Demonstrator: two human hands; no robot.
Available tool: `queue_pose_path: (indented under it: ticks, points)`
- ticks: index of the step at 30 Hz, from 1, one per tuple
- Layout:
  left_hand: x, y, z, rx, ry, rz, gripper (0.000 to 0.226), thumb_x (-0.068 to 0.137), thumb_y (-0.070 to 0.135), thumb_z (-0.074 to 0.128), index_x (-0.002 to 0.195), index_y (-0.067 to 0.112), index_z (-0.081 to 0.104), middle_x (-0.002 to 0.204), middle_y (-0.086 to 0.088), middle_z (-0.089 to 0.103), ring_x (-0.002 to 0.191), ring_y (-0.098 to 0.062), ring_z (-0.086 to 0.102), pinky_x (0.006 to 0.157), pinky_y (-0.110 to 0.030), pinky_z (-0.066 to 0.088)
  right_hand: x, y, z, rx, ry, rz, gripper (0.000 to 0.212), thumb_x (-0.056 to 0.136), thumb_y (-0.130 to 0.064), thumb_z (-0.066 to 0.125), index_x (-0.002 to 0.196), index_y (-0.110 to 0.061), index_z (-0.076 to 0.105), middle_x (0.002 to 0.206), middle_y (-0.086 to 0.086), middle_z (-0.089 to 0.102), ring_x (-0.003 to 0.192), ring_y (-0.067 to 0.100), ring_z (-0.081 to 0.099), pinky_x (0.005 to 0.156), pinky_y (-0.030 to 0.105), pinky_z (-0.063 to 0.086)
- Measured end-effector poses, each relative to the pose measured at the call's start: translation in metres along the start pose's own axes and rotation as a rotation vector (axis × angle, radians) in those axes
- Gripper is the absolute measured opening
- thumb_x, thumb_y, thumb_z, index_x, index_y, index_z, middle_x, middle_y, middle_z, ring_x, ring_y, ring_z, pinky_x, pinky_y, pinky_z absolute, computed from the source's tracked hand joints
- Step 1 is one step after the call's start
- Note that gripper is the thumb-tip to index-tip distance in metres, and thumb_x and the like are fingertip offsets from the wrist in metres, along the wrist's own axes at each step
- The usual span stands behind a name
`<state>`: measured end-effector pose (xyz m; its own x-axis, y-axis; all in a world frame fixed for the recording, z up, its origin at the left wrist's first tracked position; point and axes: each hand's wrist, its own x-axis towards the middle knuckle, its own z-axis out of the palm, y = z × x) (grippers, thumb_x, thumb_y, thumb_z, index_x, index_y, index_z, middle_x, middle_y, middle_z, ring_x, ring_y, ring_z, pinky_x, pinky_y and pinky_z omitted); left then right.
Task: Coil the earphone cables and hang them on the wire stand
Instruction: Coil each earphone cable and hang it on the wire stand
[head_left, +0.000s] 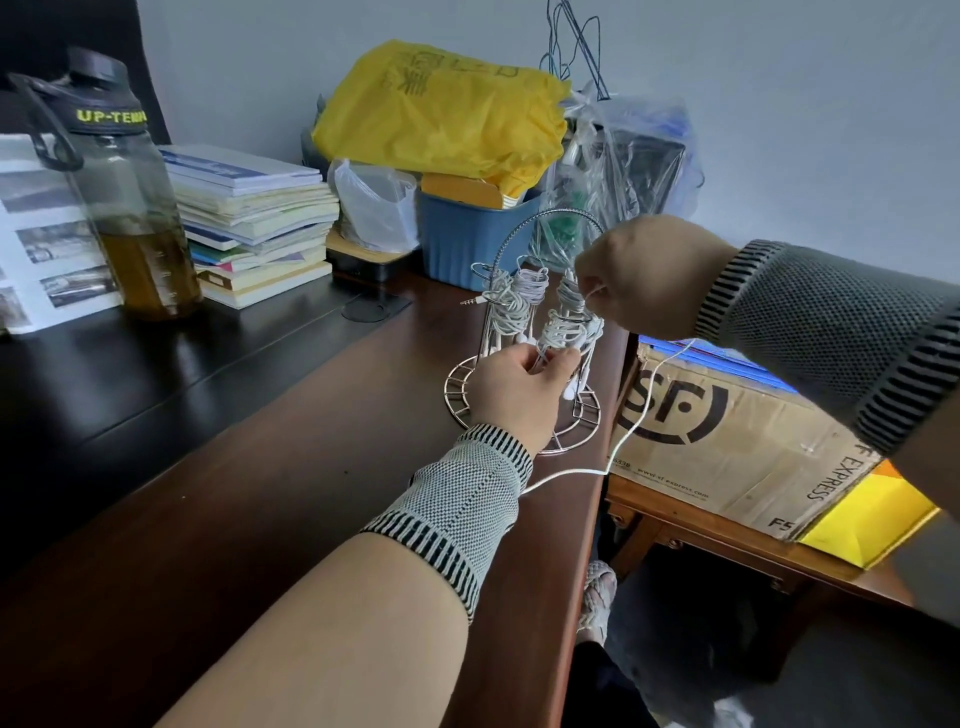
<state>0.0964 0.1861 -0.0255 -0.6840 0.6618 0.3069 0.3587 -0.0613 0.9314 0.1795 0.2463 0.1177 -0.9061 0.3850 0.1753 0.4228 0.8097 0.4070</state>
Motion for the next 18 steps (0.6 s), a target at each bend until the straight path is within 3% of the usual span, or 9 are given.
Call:
queue_pose_path:
  ticks: [6,11,15,18]
  points:
    - [0.000,0.001,0.000,-0.020,-0.013,-0.015,0.052,0.087,0.037,0.070,0.048,0.021,0.039,0.032,0.015,0.040,0.037,-0.002,0.041,0.039,-0.015,0.026,0.000,0.005,-0.008,0.133,-0.040,0.093,0.010,0.085,-0.019,0.058,0.079,-0.013,0.063,0.073,0.001,0.060,0.076,0.023,0.056,0.068,0.030,0.044]
    - [0.000,0.001,0.000,-0.029,-0.015,-0.030,0.051,0.087,0.038,0.070,0.049,0.020,0.042,0.032,0.014,0.039,0.036,-0.005,0.039,0.041,-0.019,0.024,0.000,0.009,-0.011,0.285,-0.030,0.147,0.015,0.080,-0.020,0.062,0.078,-0.007,0.067,0.074,0.008,0.065,0.074,0.025,0.060,0.069,0.031,0.048]
    - [0.000,0.001,0.001,-0.030,-0.014,-0.032,0.048,0.086,0.038,0.071,0.050,0.019,0.045,0.032,0.014,0.040,0.036,-0.005,0.038,0.044,-0.022,0.028,0.008,0.005,-0.005,0.161,-0.042,0.145,0.012,0.088,-0.020,0.059,0.080,-0.013,0.065,0.067,-0.005,0.054,0.075,0.020,0.054,0.067,0.027,0.040]
    - [0.001,0.001,0.001,-0.040,-0.011,-0.041,0.049,0.086,0.036,0.071,0.048,0.020,0.043,0.032,0.015,0.039,0.036,-0.004,0.038,0.046,-0.025,0.028,0.019,-0.002,-0.001,0.015,-0.090,0.100,0.018,0.092,-0.022,0.054,0.092,-0.011,0.068,0.077,0.001,0.061,0.079,0.022,0.058,0.070,0.031,0.048]
